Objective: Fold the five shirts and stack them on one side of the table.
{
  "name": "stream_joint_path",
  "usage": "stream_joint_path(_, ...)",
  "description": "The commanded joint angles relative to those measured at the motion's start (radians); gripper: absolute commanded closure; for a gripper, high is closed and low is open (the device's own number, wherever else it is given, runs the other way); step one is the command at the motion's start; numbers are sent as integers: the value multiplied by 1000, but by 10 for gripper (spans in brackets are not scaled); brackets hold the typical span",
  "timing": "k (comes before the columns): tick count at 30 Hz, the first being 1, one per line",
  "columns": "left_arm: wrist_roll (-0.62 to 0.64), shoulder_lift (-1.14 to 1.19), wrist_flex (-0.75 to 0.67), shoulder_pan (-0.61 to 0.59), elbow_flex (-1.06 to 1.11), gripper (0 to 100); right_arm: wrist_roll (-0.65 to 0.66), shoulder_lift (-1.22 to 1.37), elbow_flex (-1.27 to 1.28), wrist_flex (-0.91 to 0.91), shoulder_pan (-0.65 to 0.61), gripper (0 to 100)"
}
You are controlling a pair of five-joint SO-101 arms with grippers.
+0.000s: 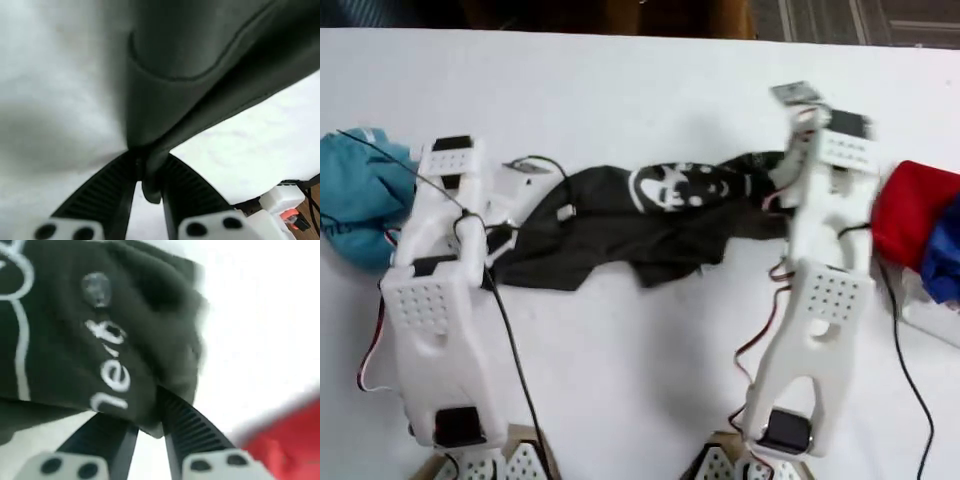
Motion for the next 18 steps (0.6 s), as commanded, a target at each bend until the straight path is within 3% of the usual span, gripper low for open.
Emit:
stream_joint_path(1,9,9,-18,-12,-4,975,2,-8,-121,67,116,981)
stream_joint_path(9,9,9,-20,-11,-4,975,5,-48,-242,124,213,980)
stream_joint_path(16,9,9,-20,-11,-4,975,164,-189,-167,125,196,974)
stream_joint_path(18,9,9,-20,-11,-4,975,196,-223,-115,125,180,932)
